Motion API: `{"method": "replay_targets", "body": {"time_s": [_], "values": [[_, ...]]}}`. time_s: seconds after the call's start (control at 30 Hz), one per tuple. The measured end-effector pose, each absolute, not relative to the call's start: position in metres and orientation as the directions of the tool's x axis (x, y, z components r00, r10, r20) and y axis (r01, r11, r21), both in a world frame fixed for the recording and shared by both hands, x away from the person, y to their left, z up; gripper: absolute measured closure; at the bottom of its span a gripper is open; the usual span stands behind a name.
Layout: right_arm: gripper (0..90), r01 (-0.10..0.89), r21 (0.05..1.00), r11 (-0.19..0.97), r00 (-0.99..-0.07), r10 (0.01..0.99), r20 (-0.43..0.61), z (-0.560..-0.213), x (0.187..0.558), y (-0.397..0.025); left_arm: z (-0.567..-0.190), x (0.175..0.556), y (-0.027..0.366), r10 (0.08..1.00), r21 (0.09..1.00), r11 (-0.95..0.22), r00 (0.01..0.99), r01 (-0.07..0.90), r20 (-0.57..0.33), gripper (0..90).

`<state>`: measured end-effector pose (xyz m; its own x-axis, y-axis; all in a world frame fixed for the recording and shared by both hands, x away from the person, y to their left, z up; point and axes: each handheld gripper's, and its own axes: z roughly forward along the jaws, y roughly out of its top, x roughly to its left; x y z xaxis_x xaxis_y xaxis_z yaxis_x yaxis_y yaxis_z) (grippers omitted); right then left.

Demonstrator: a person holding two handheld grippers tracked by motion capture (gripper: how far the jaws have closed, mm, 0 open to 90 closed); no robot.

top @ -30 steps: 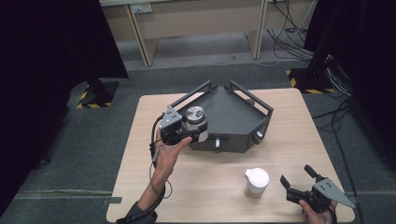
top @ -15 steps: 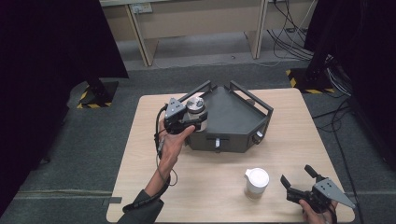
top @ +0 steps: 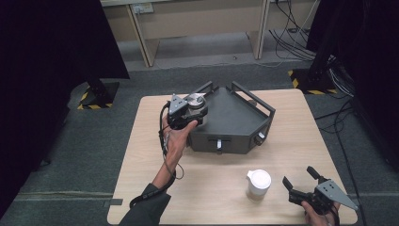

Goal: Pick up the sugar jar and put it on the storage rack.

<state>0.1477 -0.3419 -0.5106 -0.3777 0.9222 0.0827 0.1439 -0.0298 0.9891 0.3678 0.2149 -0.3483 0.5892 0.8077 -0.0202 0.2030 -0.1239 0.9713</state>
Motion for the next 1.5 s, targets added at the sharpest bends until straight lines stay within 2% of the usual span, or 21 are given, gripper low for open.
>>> {"method": "replay_targets", "body": {"time_s": [0.9, 1.2, 1.23, 1.27, 1.37, 1.5], "values": [[0.4, 0.144, 0.989, -0.03, -0.382, 0.92, 0.083, -0.511, 0.148, -0.342, -0.368, 0.382, 0.203, 0.831, 0.966, -0.144, 0.556, 0.215, 0.0, 30.8], [0.4, 0.146, 0.989, -0.03, -0.383, 0.92, 0.085, -0.511, 0.148, -0.342, -0.372, 0.378, 0.203, 0.834, 0.973, -0.142, 0.551, 0.182, 0.019, 30.5], [0.4, 0.146, 0.989, -0.031, -0.384, 0.92, 0.086, -0.511, 0.148, -0.342, -0.372, 0.376, 0.202, 0.837, 0.975, -0.136, 0.547, 0.175, 0.019, 25.7], [0.4, 0.146, 0.989, -0.031, -0.384, 0.92, 0.086, -0.511, 0.148, -0.342, -0.372, 0.376, 0.202, 0.84, 0.976, -0.124, 0.542, 0.177, 0.009, 25.7], [0.4, 0.147, 0.989, -0.033, -0.384, 0.919, 0.088, -0.511, 0.148, -0.342, -0.369, 0.374, 0.202, 0.841, 0.978, -0.095, 0.54, 0.183, -0.019, 10.9], [0.4, 0.146, 0.989, -0.031, -0.386, 0.919, 0.086, -0.511, 0.148, -0.342, -0.366, 0.371, 0.202, 0.841, 0.979, -0.084, 0.54, 0.188, -0.031, 6.0]]}}
